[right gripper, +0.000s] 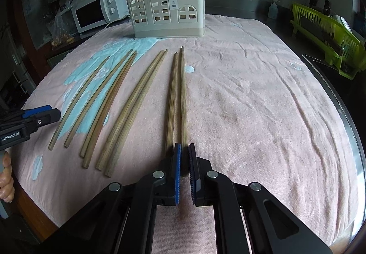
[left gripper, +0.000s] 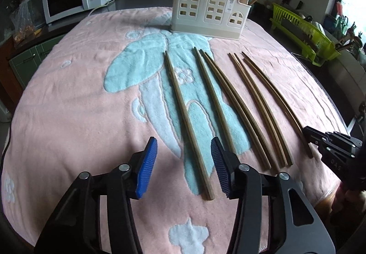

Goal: Organize utensils
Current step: 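Close the left tool on a chopstick while the right tool grasps another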

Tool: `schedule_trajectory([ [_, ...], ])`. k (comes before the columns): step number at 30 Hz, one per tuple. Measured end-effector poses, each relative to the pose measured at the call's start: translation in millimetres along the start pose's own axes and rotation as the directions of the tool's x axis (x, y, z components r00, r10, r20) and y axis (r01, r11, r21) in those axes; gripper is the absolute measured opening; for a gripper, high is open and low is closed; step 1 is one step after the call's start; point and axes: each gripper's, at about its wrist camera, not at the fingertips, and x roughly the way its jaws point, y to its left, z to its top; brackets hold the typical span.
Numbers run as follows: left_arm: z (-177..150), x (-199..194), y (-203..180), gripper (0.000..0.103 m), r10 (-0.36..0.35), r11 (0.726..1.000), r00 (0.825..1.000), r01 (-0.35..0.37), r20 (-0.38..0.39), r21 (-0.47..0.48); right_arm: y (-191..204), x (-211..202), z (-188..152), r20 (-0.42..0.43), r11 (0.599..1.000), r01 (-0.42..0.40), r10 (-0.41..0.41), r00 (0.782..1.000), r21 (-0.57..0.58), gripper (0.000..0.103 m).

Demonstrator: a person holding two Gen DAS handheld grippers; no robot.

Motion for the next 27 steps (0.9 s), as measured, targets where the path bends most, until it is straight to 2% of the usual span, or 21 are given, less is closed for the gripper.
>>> schedule_trajectory([
  [2,-1.4,8.9,-4.2,0.034,-0.012,1.0,1.0,0.012,-0.023,-0.001,0.0,0.4,-0.1,0.001,1.0,-0.001,0.001,1.0,0.001,0.007],
  [5,-1.0,13.9,-10.2,0.033,0.002,1.0,1.0,-0.002,-0.021,0.01,-0.5,0.4,-0.3,0.002,1.0,-0.003,0.003,1.0,0.002,0.007],
  [7,0.2,14.5,-10.0,0.026,0.004,1.0,1.0,-0.004,-0.021,0.0,-0.1,0.4,-0.2,0.002,1.0,-0.004,0.004,1.0,0.004,0.007],
  [12,-2.7,14.5,-16.9,0.011,0.09,0.994,0.996,-0.09,0.002,0.063,-0.6,1.0,0.4,0.008,1.0,-0.007,0.007,1.0,0.004,0.007],
  [21,-2.0,13.2,-18.1,0.012,0.104,0.992,0.995,-0.103,-0.007,0.07,0.3,1.2,-1.5,0.014,1.0,-0.005,0.005,1.0,-0.003,0.007],
  [27,-0.6,13.8,-15.0,0.011,0.083,0.994,0.996,-0.081,-0.017,0.071,-1.2,-0.2,-0.9,0.017,1.0,-0.01,0.01,1.0,0.005,0.007],
])
